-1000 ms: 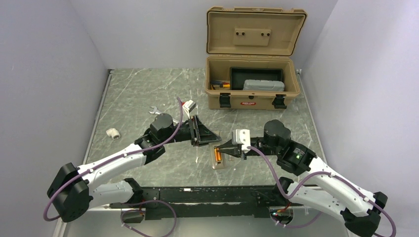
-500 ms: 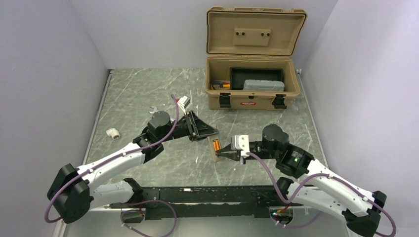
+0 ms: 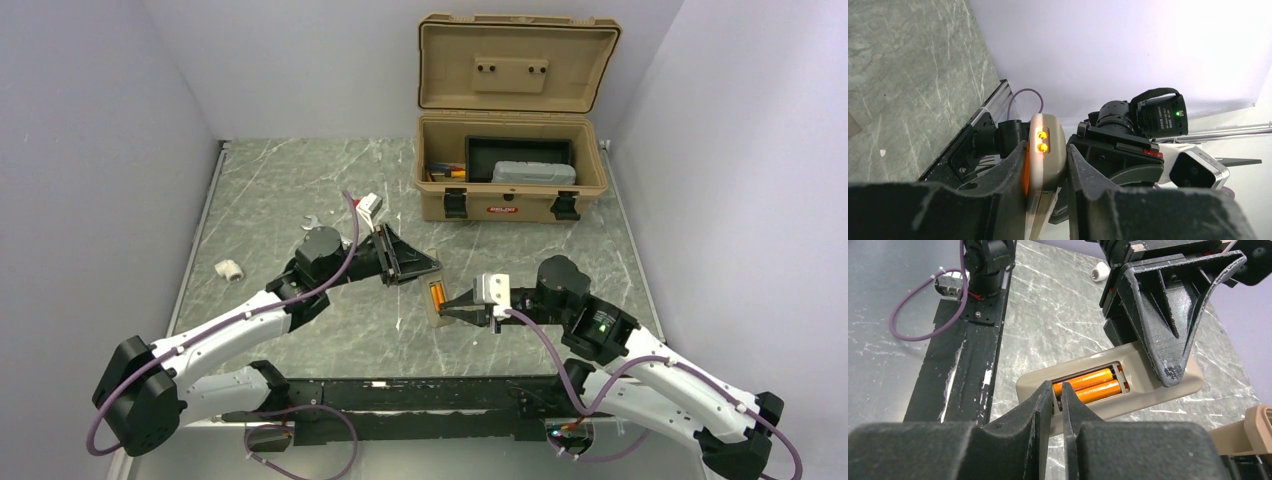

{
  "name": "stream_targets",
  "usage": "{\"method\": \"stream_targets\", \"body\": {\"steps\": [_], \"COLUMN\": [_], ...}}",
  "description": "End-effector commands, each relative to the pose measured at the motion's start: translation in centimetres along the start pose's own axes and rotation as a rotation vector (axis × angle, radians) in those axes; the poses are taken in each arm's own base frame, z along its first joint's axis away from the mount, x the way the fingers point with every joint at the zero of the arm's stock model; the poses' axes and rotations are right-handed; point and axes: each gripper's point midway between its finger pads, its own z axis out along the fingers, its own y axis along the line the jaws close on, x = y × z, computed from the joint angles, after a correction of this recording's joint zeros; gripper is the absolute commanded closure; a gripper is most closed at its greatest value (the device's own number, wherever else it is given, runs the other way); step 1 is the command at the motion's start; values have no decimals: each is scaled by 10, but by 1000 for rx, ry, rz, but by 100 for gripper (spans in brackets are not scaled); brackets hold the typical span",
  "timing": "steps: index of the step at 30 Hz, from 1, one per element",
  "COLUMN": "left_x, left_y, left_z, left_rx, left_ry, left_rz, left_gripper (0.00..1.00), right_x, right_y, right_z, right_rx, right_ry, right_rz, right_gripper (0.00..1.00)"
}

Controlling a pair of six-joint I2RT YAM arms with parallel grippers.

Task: Load the batteries into the remote control
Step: Load the battery into the remote control.

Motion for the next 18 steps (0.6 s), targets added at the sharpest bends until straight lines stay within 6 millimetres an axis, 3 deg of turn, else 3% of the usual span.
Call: {"method": "stream_targets", "body": {"steps": [1, 8, 15, 18], "left_x": [-17, -16, -16, -18], "left_y": [-111, -93, -75, -69], "left_z": [-20, -15, -10, -10], "left_rx": [326, 255, 197, 171], "left_ry": [-72, -70, -81, -92], "left_rz": [93, 114, 132, 159], "left_gripper": [100, 100, 100, 100], "right_x": [49, -7, -79, -91], "right_y": [26, 14, 0, -19], "right_z": [-7, -7, -15, -22], "right_rx": [-59, -47, 16, 142], "right_ry": [183, 30, -241, -308], "right_rz": [162, 122, 155, 252], "right_gripper": [83, 77, 75, 69]}}
